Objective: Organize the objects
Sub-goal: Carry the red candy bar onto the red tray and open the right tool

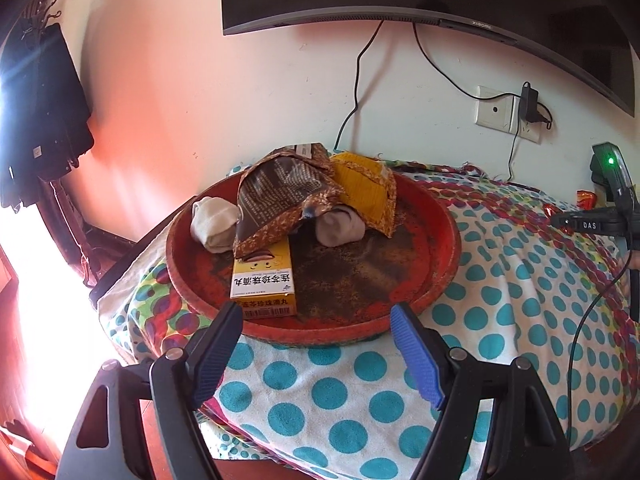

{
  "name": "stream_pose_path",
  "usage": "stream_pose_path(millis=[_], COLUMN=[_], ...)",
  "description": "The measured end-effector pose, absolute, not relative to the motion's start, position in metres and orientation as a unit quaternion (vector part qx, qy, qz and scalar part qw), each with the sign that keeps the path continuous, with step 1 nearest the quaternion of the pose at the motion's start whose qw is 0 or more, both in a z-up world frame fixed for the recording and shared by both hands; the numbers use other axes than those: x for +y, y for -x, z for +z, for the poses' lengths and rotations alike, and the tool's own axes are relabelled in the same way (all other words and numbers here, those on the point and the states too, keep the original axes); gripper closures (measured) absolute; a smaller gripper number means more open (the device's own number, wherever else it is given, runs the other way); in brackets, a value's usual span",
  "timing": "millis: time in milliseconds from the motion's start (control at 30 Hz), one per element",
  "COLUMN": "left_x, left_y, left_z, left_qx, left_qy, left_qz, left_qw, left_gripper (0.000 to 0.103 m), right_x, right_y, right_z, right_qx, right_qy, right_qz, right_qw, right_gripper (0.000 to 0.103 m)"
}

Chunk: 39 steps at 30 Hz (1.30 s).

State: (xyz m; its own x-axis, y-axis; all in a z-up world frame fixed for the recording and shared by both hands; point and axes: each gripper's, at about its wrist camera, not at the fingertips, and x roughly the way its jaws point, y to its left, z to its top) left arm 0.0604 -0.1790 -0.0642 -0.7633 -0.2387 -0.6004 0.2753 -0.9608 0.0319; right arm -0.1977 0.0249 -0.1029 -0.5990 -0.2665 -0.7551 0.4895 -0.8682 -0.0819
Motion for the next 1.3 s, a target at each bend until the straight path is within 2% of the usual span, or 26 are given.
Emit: stream_pose_path(millis=[533, 833, 1167, 1267, 1300], left_x=[-0.194, -0.221, -0.240, -0.241, -0.240], left_y=[-0.066, -0.071, -0.072, -0.071, -0.070], left_z=[-0.059, -0.056, -0.060, -0.062, -0.063], left_qx=[0.064, 0.108, 0.145, 0.144, 0.142], left_qy=[-0.307, -0.308, -0.324, -0.331, -0.332], left_qz=[-0.935, -0.924, -0.910, -0.907, -0.907], left_qw=[0.166, 0.197, 0.214, 0.217, 0.218], left_gripper=[0.024, 0.024, 0.024, 0.024, 0.024], right_x=[-0.122, -0.197, -0.247, -0.250, -0.251], right_y=[0.125, 0.099, 0.095, 0.094, 0.093], right_z=[-0.075, -0.084, -0.116, -0.121, -0.121], right_qx=[0.186, 0.194, 0.205, 0.203, 0.203], right_qy=[-0.360, -0.366, -0.402, -0.406, -0.402], right_qz=[-0.849, -0.825, -0.807, -0.805, -0.807], right_qw=[0.339, 0.385, 0.381, 0.383, 0.382], right_gripper=[0.085, 0.085, 0.084, 0.082, 0.075])
